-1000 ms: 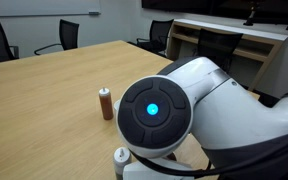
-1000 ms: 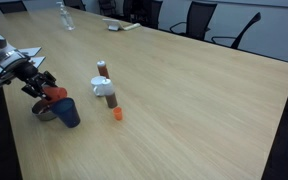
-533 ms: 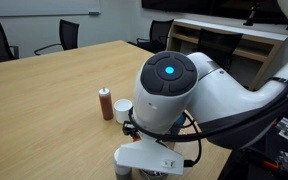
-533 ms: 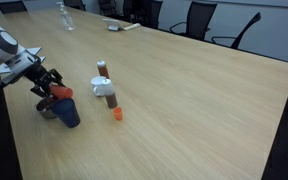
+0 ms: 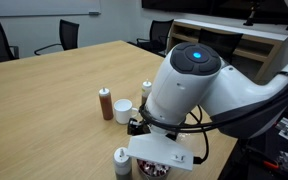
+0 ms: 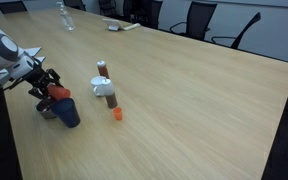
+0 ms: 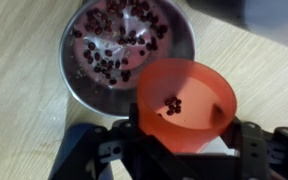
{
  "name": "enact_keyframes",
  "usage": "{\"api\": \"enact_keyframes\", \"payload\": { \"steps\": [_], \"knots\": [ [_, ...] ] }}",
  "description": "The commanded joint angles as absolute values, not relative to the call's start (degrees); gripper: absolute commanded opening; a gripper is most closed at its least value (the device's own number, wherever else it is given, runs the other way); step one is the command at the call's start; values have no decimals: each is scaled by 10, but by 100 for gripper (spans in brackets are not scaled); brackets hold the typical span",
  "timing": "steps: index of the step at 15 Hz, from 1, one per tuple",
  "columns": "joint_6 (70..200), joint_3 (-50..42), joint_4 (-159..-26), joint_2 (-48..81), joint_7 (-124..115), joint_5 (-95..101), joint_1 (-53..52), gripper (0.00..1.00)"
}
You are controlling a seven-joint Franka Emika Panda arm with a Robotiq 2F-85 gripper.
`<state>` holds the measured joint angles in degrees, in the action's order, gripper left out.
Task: Pick up the orange cup and pour its contents in the silver pot.
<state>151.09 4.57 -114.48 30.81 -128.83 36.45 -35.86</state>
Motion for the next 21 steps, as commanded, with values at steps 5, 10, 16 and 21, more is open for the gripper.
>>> {"api": "enact_keyframes", "payload": {
  "steps": [5, 10, 16, 21],
  "knots": [
    [1664, 6, -1229, 258, -1305, 335, -360, 49],
    [1759, -25, -1237, 259, -1371, 361, -365, 49],
    [1876, -95, -1228, 276, -1459, 337, -390, 49],
    [1981, -87, -1213, 329, -1499, 307, -373, 49]
  ]
}}
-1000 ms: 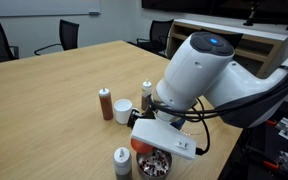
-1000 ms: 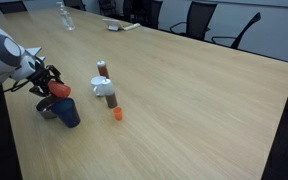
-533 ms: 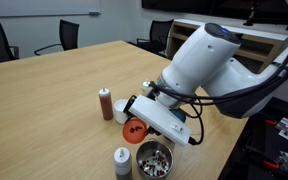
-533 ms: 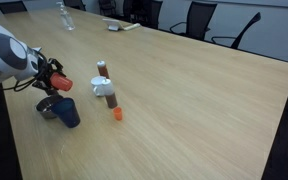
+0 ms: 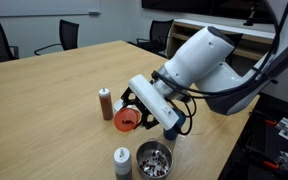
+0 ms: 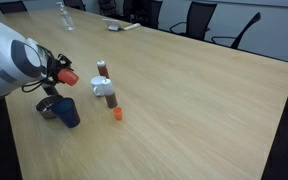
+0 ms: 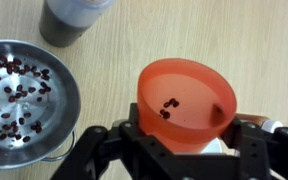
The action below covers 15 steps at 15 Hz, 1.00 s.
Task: Pick up the orange cup and pour its contents in the silver pot.
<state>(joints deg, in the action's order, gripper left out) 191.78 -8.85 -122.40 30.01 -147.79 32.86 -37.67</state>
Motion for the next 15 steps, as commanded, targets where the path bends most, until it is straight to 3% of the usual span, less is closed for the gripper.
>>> {"api": "enact_keyframes", "payload": {
  "steps": [1, 2, 3, 8, 15],
  "knots": [
    [2002, -86, -1210, 341, -1505, 298, -371, 49],
    [2027, -79, -1210, 353, -1491, 268, -366, 49],
    [1978, 26, -1181, 343, -1407, 188, -287, 49],
    [1998, 125, -1120, 386, -1287, 29, -223, 49],
    [1983, 221, -1049, 467, -1195, -42, -156, 49]
  ]
}}
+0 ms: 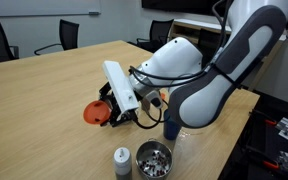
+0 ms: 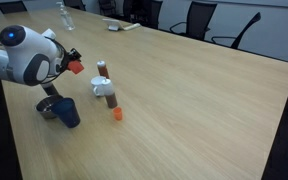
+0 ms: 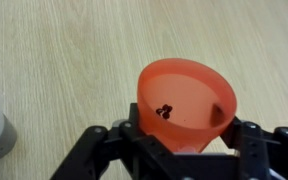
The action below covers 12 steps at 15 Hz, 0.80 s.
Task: Pick up the orange cup and pour its contents in the silver pot.
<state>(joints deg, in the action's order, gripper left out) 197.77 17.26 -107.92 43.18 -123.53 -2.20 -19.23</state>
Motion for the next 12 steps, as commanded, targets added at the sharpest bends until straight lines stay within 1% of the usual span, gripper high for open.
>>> {"api": "enact_keyframes", "payload": {
  "steps": [1, 8, 12],
  "knots": [
    [1984, 233, -1041, 481, -1186, -44, -147, 49],
    [1983, 332, -945, 606, -1134, -28, -68, 49],
    [1983, 372, -940, 662, -1095, -25, -43, 49]
  ]
}}
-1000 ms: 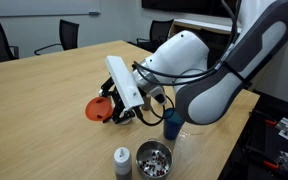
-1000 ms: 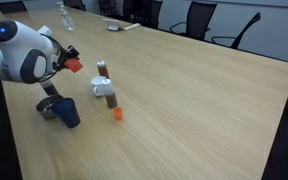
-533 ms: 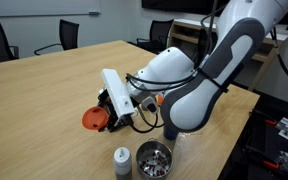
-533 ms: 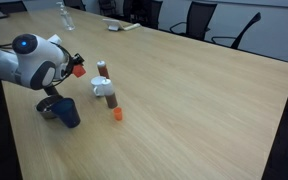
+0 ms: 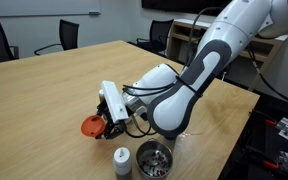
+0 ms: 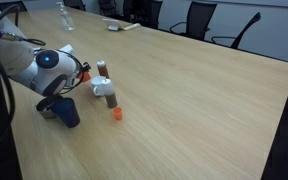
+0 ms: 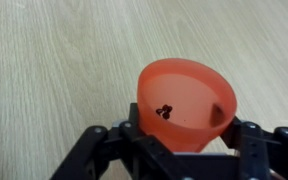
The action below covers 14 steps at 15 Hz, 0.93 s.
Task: Pick up the orange cup and pour its contents in the silver pot.
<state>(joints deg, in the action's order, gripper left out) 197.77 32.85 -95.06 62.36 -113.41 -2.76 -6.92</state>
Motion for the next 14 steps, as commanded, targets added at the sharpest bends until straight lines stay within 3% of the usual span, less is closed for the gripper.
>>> {"api": "enact_keyframes", "payload": {
  "steps": [1, 6, 7, 8, 9, 14],
  "knots": [
    [1981, 381, -937, 675, -1084, -26, -39, 49],
    [1982, 407, -934, 700, -1039, -32, -27, 49],
    [1981, 409, -937, 699, -1030, -32, -25, 86],
    [1981, 408, -940, 696, -1023, -35, -25, 94],
    [1980, 405, -942, 695, -1017, -40, -25, 99],
    [1980, 397, -946, 687, -992, -57, -28, 100]
  ]
}}
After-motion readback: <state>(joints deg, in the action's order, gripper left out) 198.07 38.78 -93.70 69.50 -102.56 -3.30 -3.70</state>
